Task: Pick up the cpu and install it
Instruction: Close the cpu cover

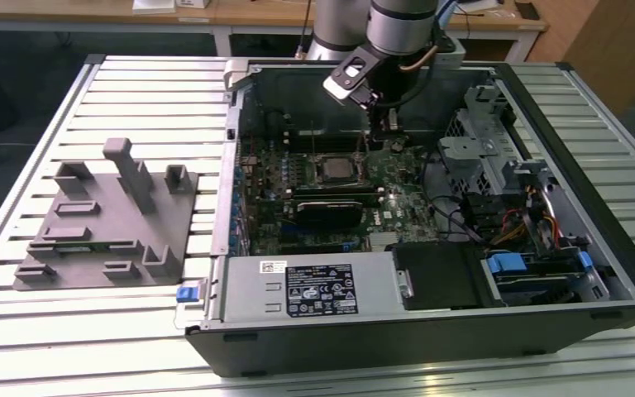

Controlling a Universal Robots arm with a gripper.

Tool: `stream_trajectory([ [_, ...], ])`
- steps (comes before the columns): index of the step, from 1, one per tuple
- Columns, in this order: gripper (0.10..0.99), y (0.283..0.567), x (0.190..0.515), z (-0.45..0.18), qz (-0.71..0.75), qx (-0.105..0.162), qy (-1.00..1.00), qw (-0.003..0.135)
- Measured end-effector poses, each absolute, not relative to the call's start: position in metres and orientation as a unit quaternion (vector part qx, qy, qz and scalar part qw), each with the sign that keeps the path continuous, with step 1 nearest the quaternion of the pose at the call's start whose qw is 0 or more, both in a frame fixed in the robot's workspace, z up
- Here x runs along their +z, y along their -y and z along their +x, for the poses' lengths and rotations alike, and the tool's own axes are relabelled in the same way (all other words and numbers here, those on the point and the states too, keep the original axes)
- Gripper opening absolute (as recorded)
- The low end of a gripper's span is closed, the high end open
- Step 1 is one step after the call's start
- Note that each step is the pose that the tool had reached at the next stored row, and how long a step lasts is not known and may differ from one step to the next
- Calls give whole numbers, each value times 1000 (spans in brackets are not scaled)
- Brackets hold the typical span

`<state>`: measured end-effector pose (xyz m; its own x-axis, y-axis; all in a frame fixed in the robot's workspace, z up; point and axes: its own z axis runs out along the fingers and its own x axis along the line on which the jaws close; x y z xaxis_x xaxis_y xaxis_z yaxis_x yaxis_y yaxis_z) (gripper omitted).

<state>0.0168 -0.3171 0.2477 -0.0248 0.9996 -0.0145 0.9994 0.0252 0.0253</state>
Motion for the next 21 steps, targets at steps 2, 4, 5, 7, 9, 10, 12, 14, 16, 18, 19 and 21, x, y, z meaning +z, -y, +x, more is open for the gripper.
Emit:
stream_trajectory([
  [2,106,317,248,15,698,4,-716,14],
  [4,106,317,248,14,698,4,-716,14],
  [5,106,317,248,13,698,4,-716,14],
  [7,106,317,248,11,698,4,-716,14],
  [9,106,317,247,9,698,4,-716,14],
  [10,106,317,247,7,698,4,-716,14],
  [12,106,317,247,4,698,4,-716,14],
  [14,106,317,247,1,698,4,-716,14],
  [16,106,317,247,-1,698,4,-716,14],
  [18,106,317,247,-1,698,4,-716,14],
  [19,106,317,247,-1,698,4,-716,14],
  [21,106,317,246,-1,698,4,-716,14],
])
